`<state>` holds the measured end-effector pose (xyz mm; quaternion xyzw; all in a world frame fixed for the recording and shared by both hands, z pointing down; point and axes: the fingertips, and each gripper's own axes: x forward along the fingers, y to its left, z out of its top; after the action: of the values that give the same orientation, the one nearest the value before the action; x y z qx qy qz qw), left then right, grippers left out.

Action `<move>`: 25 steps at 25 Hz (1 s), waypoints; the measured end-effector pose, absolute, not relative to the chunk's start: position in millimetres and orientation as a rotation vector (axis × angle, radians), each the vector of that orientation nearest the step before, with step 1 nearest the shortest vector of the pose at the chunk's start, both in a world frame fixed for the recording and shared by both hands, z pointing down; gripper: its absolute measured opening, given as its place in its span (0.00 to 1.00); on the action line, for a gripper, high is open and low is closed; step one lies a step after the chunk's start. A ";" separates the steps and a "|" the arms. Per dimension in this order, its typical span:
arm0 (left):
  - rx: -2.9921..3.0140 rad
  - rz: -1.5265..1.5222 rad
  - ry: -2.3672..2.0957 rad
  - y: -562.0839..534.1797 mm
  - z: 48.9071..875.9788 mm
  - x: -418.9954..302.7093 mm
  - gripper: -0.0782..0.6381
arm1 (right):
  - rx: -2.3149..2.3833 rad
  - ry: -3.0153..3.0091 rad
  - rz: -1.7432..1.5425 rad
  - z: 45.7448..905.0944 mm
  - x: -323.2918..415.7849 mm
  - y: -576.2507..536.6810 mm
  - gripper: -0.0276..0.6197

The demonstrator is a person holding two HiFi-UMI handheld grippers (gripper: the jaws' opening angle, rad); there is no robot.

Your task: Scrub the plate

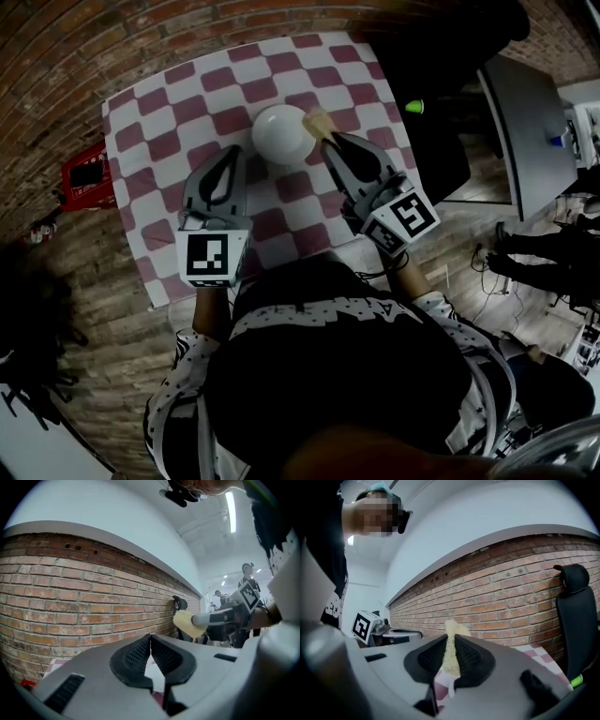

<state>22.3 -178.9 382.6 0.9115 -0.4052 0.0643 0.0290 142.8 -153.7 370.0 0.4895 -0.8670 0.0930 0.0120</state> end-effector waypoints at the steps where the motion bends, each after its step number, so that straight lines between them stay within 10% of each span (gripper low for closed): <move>1: 2.801 0.193 -1.258 -180.1 383.4 22.1 0.13 | 1.513 -2.712 0.299 371.4 142.3 -157.1 0.12; 25: 2.542 0.367 -1.589 -199.8 415.9 9.0 0.13 | 1.022 -2.726 0.373 462.5 125.9 -236.1 0.12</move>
<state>9.0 -199.8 415.9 0.8401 -0.5252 0.1212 0.0607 125.9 -236.1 462.5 0.3465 -0.9238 0.1264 0.1029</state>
